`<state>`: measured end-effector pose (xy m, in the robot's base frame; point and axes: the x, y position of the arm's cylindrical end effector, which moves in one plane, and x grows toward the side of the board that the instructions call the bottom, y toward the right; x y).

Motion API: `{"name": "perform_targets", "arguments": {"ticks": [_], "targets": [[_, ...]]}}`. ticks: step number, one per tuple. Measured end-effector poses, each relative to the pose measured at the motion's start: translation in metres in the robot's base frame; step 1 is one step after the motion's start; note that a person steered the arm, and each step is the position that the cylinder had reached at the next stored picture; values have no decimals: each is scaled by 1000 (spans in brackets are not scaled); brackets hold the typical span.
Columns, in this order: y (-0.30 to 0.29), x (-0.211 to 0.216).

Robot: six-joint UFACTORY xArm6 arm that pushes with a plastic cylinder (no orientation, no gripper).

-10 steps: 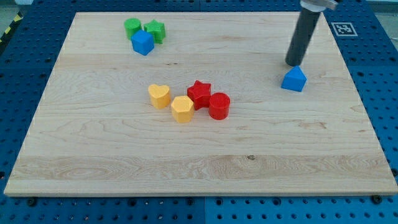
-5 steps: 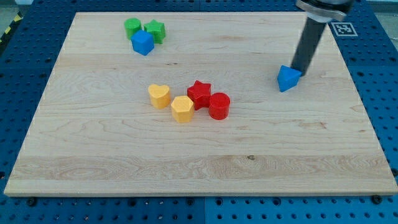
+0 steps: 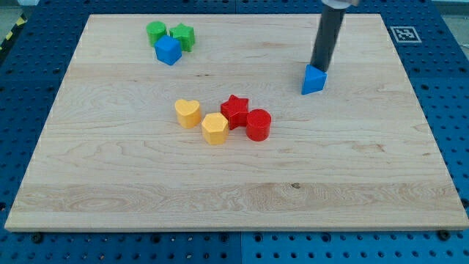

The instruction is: Push blue triangle towards green star

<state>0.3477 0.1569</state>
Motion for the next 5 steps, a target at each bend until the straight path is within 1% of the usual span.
{"name": "perform_targets", "arguments": {"ticks": [1, 2, 3, 4, 5], "targets": [[14, 18], [-4, 26], [-57, -5], [-70, -14], [-32, 14]]}}
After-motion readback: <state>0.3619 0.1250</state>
